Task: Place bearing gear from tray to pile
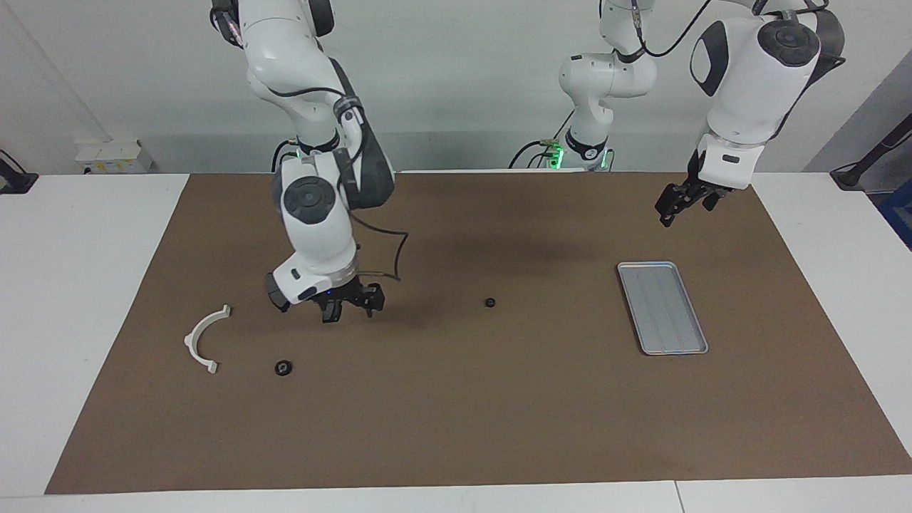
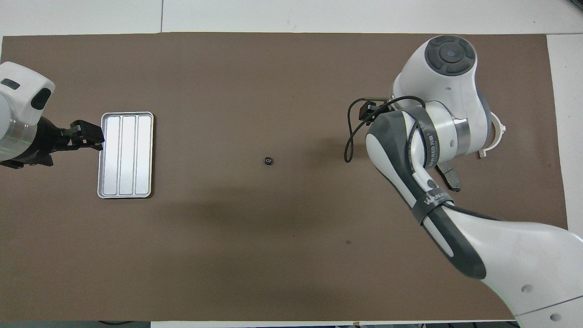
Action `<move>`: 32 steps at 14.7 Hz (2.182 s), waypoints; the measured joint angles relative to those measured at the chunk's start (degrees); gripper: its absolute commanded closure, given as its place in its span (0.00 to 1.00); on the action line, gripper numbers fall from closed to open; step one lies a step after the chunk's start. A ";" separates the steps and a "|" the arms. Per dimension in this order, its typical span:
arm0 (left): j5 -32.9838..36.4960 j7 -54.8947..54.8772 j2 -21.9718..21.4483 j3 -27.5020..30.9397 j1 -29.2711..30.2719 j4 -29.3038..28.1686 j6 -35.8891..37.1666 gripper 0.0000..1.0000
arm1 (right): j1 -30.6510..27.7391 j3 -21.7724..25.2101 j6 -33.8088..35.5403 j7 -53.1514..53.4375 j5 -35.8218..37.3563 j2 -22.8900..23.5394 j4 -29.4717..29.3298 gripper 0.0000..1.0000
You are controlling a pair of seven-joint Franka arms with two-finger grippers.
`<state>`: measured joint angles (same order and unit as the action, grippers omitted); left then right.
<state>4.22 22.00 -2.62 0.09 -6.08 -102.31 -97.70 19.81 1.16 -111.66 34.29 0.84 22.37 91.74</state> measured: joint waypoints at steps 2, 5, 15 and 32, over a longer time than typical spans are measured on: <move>-1.35 -0.84 0.00 -1.59 2.16 -0.39 0.00 0.00 | 4.40 -0.05 0.26 9.25 -2.14 -0.10 -0.71 0.00; -1.57 -1.27 -0.02 -5.28 5.09 -0.46 -0.40 0.00 | 8.98 -0.04 0.25 19.60 -4.46 0.06 -1.88 0.00; -2.35 -9.93 2.80 -5.20 6.95 1.86 -1.73 0.00 | 18.51 0.25 -3.09 38.01 -4.58 14.54 -12.96 0.00; -2.55 -14.60 1.64 -4.22 6.23 4.58 0.33 0.00 | 19.57 0.42 -7.64 38.32 -1.92 19.82 -13.88 0.25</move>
<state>1.67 7.40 -0.98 -4.13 0.15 -97.73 -97.37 39.38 1.57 -119.30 72.61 -1.08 42.18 77.87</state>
